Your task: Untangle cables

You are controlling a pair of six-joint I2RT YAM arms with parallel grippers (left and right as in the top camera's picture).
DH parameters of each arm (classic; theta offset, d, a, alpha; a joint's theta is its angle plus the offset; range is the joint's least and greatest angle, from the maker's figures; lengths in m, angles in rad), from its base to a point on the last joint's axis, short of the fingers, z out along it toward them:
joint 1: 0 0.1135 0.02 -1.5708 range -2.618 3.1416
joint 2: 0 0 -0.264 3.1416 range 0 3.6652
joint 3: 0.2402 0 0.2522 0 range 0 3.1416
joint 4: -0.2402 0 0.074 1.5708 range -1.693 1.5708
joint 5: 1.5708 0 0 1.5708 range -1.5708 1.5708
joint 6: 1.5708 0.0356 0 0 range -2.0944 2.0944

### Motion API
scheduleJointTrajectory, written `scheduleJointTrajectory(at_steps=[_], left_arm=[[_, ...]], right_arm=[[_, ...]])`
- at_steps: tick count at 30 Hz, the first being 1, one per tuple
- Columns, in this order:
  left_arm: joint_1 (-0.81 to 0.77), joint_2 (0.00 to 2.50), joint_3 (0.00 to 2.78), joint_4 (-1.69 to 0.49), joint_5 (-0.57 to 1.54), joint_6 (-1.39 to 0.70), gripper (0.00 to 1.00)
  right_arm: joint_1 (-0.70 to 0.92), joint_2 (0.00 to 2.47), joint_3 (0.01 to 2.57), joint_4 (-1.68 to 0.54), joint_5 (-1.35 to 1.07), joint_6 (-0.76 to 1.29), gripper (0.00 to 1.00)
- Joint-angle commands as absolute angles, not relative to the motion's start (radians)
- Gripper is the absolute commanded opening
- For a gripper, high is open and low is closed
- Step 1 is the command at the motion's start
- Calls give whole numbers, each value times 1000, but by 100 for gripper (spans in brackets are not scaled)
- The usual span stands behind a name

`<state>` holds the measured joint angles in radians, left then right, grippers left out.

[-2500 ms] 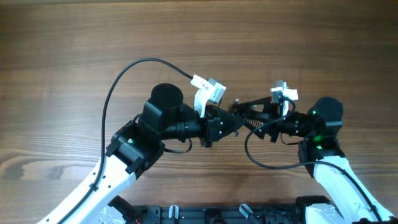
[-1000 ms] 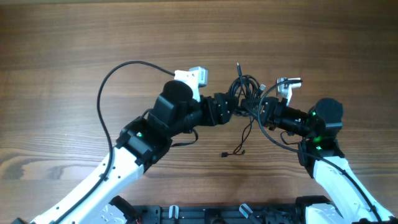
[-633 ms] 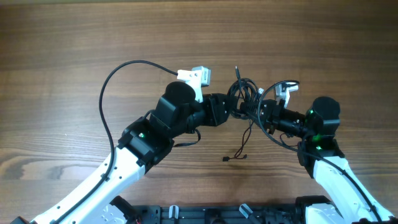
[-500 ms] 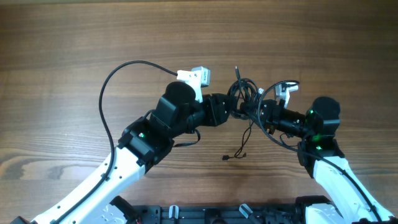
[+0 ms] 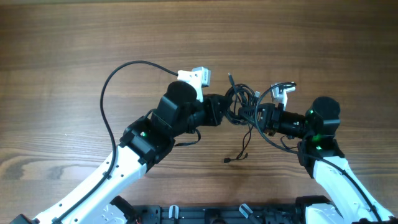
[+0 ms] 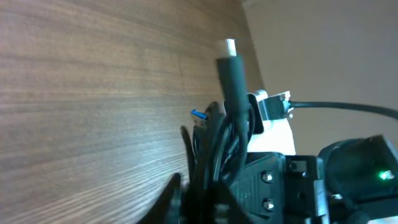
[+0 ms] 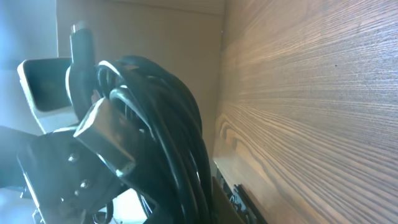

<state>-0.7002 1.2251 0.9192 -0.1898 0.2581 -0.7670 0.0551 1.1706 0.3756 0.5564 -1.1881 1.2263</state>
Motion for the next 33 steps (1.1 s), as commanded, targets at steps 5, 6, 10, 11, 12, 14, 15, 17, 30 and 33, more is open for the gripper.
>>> scheduleJointTrajectory(at_steps=[5, 6, 10, 11, 12, 14, 15, 17, 30, 33], left_arm=[[-703, 1230, 914, -191, 249, -764, 4], [-703, 1230, 914, -191, 249, -764, 4], [-702, 1230, 914, -194, 224, -794, 4], [-702, 1230, 914, -202, 181, -856, 4], [-702, 1230, 914, -215, 127, -937, 4], [-702, 1230, 914, -245, 22, -1099, 4], [-702, 1230, 914, -252, -11, -1151, 4], [-702, 1230, 914, -252, -47, -1220, 4], [-702, 1230, 914, -252, -133, -1699, 4], [-702, 1230, 914, -252, -133, -1768, 4]], right_arm=[[55, 1163, 385, 563, -1239, 1203, 12], [55, 1163, 385, 563, -1239, 1203, 18], [55, 1163, 385, 564, -1219, 1176, 64], [55, 1163, 385, 564, -1192, 1116, 73], [54, 1163, 385, 563, -1171, 1061, 76], [52, 1163, 385, 563, -1138, 1022, 79], [52, 1163, 385, 563, -1126, 1025, 79], [52, 1163, 385, 563, -1118, 1038, 78], [53, 1163, 385, 417, -1098, 1076, 43], [53, 1163, 385, 374, -1091, 1076, 49]])
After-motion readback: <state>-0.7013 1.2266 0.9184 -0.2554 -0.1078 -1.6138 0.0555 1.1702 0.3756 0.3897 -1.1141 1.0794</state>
